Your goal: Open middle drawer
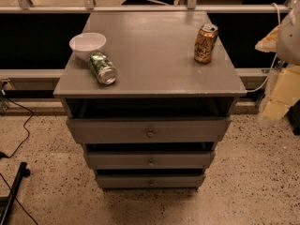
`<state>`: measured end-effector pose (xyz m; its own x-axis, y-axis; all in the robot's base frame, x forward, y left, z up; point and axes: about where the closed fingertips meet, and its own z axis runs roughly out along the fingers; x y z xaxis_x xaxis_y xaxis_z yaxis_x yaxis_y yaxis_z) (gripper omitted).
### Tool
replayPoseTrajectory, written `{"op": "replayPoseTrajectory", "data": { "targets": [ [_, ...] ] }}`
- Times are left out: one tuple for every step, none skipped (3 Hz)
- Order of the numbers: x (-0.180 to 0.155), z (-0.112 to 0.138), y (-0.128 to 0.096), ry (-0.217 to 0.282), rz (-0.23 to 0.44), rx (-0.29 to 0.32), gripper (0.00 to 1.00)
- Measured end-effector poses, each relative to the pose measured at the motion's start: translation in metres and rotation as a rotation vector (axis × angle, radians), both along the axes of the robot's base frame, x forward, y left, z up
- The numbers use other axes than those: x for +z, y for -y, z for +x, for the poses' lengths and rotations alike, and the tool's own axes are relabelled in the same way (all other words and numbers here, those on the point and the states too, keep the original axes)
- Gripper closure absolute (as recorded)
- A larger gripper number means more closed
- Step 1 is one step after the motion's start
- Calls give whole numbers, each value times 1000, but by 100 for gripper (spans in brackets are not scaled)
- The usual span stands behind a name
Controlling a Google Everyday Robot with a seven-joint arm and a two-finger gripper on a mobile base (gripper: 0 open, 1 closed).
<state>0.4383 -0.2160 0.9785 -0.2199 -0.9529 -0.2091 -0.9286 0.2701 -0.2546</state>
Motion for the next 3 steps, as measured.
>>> {"op": "replayPoseTrajectory", "data": {
  "targets": [
    [1, 0, 0, 4, -2, -1, 0],
    [-19, 4, -2, 30, 15, 3, 0],
    [-86, -23, -10, 62, 83, 66, 0]
  ]
}}
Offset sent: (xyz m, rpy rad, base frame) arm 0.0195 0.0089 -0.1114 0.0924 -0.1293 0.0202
